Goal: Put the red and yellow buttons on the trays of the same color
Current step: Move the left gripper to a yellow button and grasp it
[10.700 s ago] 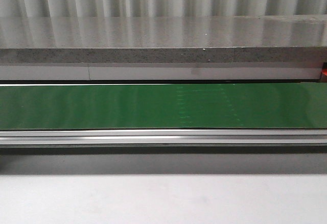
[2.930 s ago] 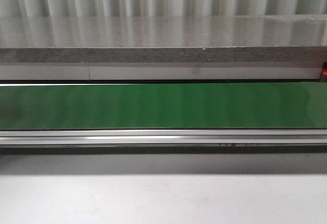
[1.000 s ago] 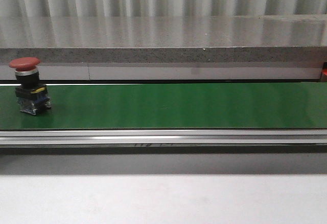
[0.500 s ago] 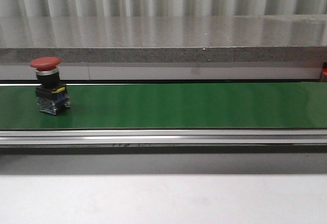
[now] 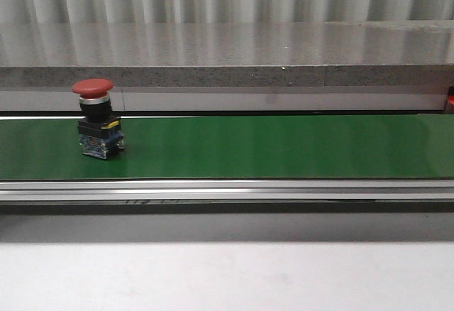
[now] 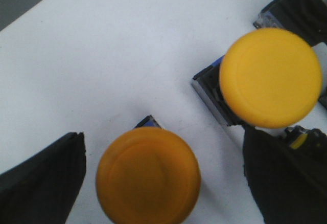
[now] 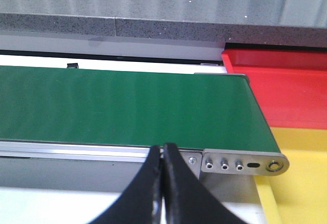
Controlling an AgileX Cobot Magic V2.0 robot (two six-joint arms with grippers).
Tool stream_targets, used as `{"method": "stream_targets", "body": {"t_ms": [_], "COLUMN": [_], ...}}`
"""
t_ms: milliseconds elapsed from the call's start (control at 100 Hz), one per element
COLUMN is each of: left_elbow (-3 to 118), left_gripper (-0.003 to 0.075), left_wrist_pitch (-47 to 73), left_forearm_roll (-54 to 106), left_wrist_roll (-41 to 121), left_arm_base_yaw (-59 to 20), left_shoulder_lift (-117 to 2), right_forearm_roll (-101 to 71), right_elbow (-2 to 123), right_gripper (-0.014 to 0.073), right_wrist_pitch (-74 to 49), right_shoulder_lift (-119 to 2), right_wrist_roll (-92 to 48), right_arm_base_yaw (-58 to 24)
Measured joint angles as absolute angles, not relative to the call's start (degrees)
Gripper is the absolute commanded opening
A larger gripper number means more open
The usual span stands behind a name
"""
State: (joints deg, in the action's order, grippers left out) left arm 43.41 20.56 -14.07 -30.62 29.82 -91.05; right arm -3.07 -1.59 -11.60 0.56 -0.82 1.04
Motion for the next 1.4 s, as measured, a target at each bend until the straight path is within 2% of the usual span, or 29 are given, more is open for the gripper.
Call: {"method": "stream_targets", "body": {"t_ms": [90,180,410,560,870,1190,1400], "left_elbow": [43.41,43.41,43.43,43.53,43.53,43.53,43.53], "left_gripper": [0.0580,0.0503,0.0138,-0.0022,-0.0020,-0.0020,-0.0020], "left_wrist_pitch": [20.29,20.18,20.18,21.32,28.93,31.87,33.05], "left_forearm_roll": [-14.07,-14.07,-14.07,-13.37,-12.59,-12.59,-12.59], "left_wrist_roll": [-30.62,-30.62,-30.62,-30.62,-30.62,-28.33,-26.58], "left_arm_base_yaw": [29.82,29.82,29.82,29.82,27.77,18.46,11.79], "left_shoulder_lift": [-91.15,-91.15,-91.15,-90.58,-80.53,-64.94,-60.16], "right_forearm_roll": [-3.07,-3.07,-3.07,-3.07,-3.07,-3.07,-3.07], "right_elbow": [-1.59,-1.59,-1.59,-1.59,-1.59,-1.59,-1.59], "right_gripper": [-0.0067,-0.0067,-0.0067,-0.0067,-0.0067,-0.0067,-0.0067], "right_wrist_pitch": [-11.60,-11.60,-11.60,-11.60,-11.60,-11.60,-11.60], "right_shoulder_lift": [0.56,0.56,0.56,0.56,0.56,0.56,0.56], "right_wrist_roll": [-0.82,-0.82,-0.82,-0.82,-0.82,-0.82,-0.82], "right_arm_base_yaw": [1.04,1.04,1.04,1.04,1.04,1.04,1.04]}}
